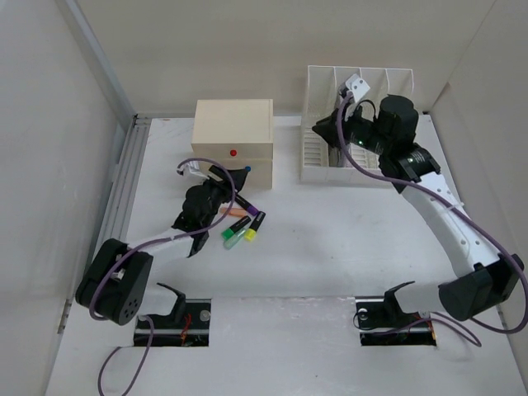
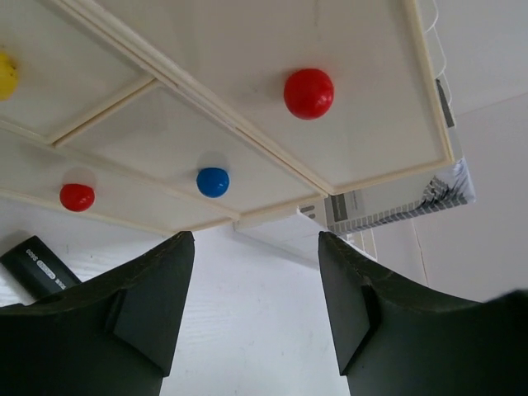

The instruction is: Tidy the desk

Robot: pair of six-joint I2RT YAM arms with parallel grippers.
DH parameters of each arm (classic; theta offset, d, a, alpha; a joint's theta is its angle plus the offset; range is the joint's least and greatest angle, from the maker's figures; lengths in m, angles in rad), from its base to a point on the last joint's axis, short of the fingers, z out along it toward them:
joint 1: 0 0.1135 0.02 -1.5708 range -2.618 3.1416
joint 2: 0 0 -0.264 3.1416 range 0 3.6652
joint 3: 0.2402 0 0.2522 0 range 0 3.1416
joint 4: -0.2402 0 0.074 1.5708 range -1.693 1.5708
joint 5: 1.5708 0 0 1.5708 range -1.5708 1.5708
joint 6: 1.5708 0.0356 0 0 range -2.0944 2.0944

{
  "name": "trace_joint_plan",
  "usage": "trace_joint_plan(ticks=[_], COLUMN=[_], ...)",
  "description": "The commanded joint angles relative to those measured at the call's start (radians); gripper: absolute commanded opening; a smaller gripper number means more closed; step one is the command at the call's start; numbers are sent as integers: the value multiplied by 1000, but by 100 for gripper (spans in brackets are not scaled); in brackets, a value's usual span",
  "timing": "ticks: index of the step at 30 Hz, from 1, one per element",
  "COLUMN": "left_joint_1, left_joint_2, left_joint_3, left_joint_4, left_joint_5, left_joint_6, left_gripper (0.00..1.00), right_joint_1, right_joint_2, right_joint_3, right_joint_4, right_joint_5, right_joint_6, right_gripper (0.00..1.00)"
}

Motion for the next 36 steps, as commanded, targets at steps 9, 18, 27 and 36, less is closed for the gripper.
trace_joint_plan(ticks=[9, 18, 27, 36], left_joint_1=[-99, -118, -145, -145], left_joint_2=[103, 158, 178, 236], left_joint_3=[128, 179, 188, 208], left_joint_4=[56, 7, -33, -22], left_joint_5=[-230, -277, -333, -344], left_joint_6=[-18, -18, -28, -37], left_gripper=[50, 43, 42, 35], right_joint_1=[-43, -43, -43, -43], right_joint_2=[-44, -66, -66, -66], right_joint_3=[-32, -50, -59, -69], right_joint_4=[80, 89, 98, 98], right_joint_5=[-108, -108, -99, -89], right_joint_6=[58, 67, 67, 67], right_gripper=[24, 24, 24, 24])
